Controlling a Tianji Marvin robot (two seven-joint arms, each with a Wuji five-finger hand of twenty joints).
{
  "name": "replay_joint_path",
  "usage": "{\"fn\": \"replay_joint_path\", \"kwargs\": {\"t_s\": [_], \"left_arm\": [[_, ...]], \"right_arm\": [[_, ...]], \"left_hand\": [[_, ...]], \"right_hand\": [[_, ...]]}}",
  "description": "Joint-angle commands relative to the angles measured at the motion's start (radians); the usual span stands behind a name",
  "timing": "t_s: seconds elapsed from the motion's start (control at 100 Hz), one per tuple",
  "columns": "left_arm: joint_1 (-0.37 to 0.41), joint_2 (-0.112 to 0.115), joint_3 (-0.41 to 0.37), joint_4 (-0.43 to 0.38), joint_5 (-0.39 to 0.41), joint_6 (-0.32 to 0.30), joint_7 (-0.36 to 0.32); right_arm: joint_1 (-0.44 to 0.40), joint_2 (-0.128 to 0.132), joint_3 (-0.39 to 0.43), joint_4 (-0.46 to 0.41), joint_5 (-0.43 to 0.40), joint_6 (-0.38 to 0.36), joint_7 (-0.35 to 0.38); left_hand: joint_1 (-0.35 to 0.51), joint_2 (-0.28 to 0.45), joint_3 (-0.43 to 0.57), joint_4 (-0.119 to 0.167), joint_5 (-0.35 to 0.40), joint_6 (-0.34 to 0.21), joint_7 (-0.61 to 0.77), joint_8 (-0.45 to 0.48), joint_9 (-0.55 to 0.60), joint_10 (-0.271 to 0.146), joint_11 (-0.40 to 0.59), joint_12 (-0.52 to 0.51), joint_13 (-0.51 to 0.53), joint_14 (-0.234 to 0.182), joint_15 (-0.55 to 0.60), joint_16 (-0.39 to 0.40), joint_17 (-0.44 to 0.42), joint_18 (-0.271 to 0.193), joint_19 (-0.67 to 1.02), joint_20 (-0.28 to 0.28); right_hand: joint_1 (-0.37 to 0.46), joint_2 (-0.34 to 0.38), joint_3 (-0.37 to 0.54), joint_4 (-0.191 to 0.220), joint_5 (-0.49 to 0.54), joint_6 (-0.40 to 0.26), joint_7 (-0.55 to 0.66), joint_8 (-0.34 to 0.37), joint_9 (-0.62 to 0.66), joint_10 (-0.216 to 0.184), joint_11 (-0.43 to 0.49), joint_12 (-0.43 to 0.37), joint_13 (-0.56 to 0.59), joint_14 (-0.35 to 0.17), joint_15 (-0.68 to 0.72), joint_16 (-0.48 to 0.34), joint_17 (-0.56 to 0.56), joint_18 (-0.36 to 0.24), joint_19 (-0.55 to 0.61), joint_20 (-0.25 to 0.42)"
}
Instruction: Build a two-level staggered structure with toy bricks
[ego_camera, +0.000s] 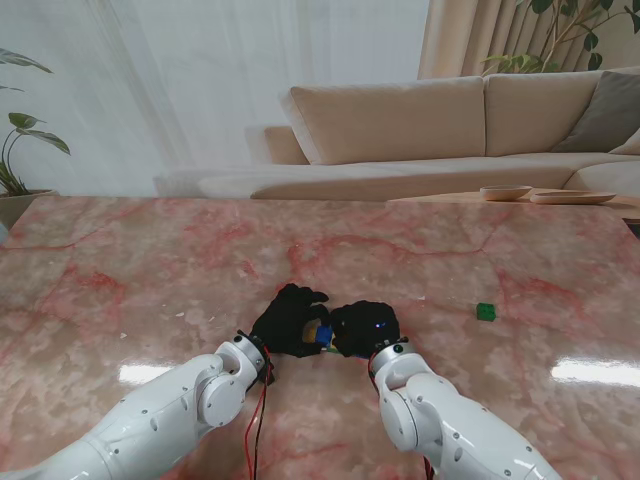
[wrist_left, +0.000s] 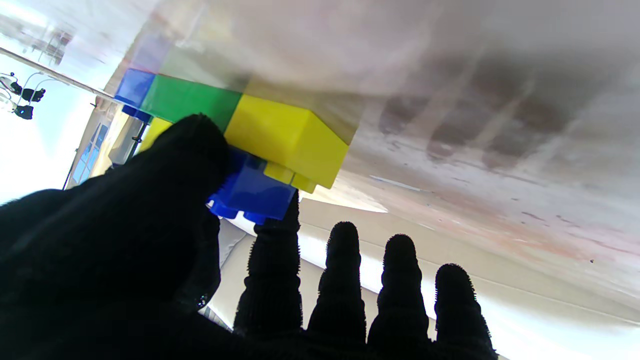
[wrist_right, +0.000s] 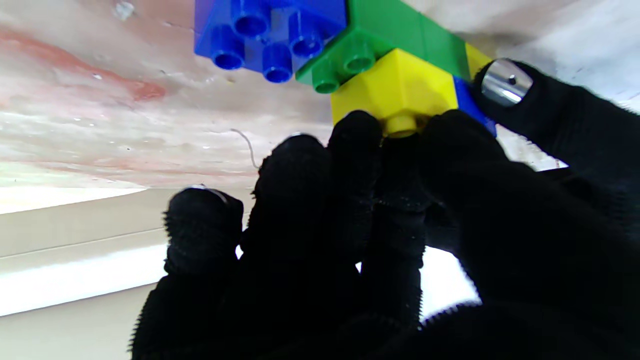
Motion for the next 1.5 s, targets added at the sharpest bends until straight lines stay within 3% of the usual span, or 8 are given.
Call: {"fn": "replay_joint_path", "kwargs": {"t_s": [0.0, 0.31, 0.71, 0.85, 0.99, 1.17, 1.34, 1.49], "left_arm": [[0.047, 0.005, 0.023, 0.061, 0.005, 0.007, -0.018], [0.047, 0.005, 0.023, 0.061, 0.005, 0.006, -0.017], [0.040, 0.000, 0.030, 0.075, 0.001, -0.003, -0.009], [0.030, -0.008, 0.039, 0.092, -0.004, -0.018, 0.004], [0.024, -0.014, 0.045, 0.102, -0.006, -0.024, 0.016], [0.020, -0.017, 0.050, 0.104, -0.005, -0.022, 0.019], [0.019, -0.017, 0.054, 0.105, -0.002, -0.019, 0.023], [0.020, -0.019, 0.057, 0.107, -0.004, -0.018, 0.025]], "right_arm": [[-0.021, 0.004, -0.020, 0.048, 0.011, -0.007, 0.039], [-0.017, 0.000, -0.018, 0.078, 0.019, -0.037, -0.002], [-0.058, -0.002, 0.039, 0.007, -0.027, -0.022, -0.044], [-0.072, -0.005, 0.054, -0.009, -0.034, -0.016, -0.063], [-0.094, -0.008, 0.079, -0.039, -0.043, -0.003, -0.087], [-0.127, -0.010, 0.114, -0.085, -0.059, 0.005, -0.109], [-0.167, -0.008, 0.157, -0.133, -0.076, 0.025, -0.103], [-0.199, -0.003, 0.209, -0.162, -0.100, 0.041, -0.085]], "left_hand": [[-0.033, 0.008, 0.004, 0.028, -0.018, -0.040, 0.016, 0.014, -0.004, -0.018, -0.002, 0.009, 0.003, 0.012, -0.006, 0.004, -0.008, -0.003, -0.002, 0.006], [-0.034, 0.012, 0.004, 0.028, -0.016, -0.040, 0.015, 0.013, 0.000, -0.019, -0.003, 0.009, 0.004, 0.013, -0.006, 0.004, -0.008, -0.003, -0.002, 0.007], [-0.019, 0.020, 0.016, 0.031, -0.007, -0.041, 0.021, 0.014, 0.002, -0.020, -0.001, 0.009, 0.005, 0.012, -0.005, 0.005, -0.008, -0.004, -0.001, 0.009], [0.029, 0.004, 0.007, -0.024, 0.023, -0.047, 0.024, -0.019, 0.027, -0.017, 0.017, 0.014, 0.011, 0.012, 0.000, 0.006, -0.009, -0.005, 0.004, 0.016], [0.077, -0.012, -0.016, -0.045, 0.061, -0.068, 0.049, -0.057, 0.038, -0.019, 0.021, 0.012, 0.015, 0.012, 0.005, 0.006, -0.010, -0.006, 0.006, 0.023], [0.088, -0.019, -0.025, -0.047, 0.075, -0.086, 0.060, -0.070, 0.047, -0.020, 0.021, 0.011, 0.016, 0.012, 0.005, 0.005, -0.010, -0.005, 0.007, 0.025], [0.092, -0.019, -0.029, -0.046, 0.074, -0.090, 0.068, -0.076, 0.053, -0.021, 0.021, 0.011, 0.017, 0.013, 0.005, 0.004, -0.010, -0.005, 0.007, 0.025], [0.091, -0.018, -0.028, -0.045, 0.070, -0.091, 0.066, -0.082, 0.054, -0.020, 0.020, 0.011, 0.019, 0.013, 0.006, 0.004, -0.010, -0.005, 0.006, 0.026]], "right_hand": [[0.058, -0.012, 0.018, -0.032, 0.038, -0.005, -0.093, -0.092, 0.039, 0.031, -0.048, -0.036, 0.032, -0.024, 0.013, 0.009, 0.014, 0.001, 0.068, 0.001], [0.002, 0.019, 0.032, -0.041, -0.043, -0.003, -0.114, -0.097, -0.050, 0.015, -0.072, -0.023, -0.062, -0.039, -0.019, 0.006, -0.064, -0.016, 0.015, -0.011], [-0.008, 0.031, 0.017, -0.043, -0.097, 0.008, -0.135, -0.088, -0.116, 0.008, -0.061, -0.024, -0.121, -0.044, -0.032, 0.010, -0.109, -0.019, -0.020, -0.004], [-0.018, 0.042, 0.002, -0.045, -0.120, 0.016, -0.143, -0.087, -0.141, 0.014, -0.061, -0.031, -0.138, -0.045, -0.045, 0.007, -0.120, -0.021, -0.034, -0.002], [-0.030, 0.057, -0.017, -0.043, -0.145, 0.027, -0.151, -0.086, -0.171, 0.018, -0.057, -0.038, -0.159, -0.046, -0.056, 0.005, -0.133, -0.024, -0.046, 0.000], [-0.086, 0.122, -0.073, 0.009, -0.168, 0.092, -0.304, -0.018, -0.270, 0.019, -0.037, -0.155, -0.229, -0.039, -0.101, -0.005, -0.178, -0.035, -0.087, 0.024], [-0.137, 0.161, -0.067, 0.119, -0.189, 0.146, -0.463, 0.053, -0.357, 0.029, -0.059, -0.202, -0.302, -0.025, -0.173, -0.036, -0.228, -0.037, -0.136, 0.028], [-0.156, 0.180, -0.097, 0.131, -0.266, 0.185, -0.560, 0.037, -0.466, 0.045, -0.111, -0.242, -0.403, 0.004, -0.302, -0.102, -0.329, -0.005, -0.269, -0.004]]}}
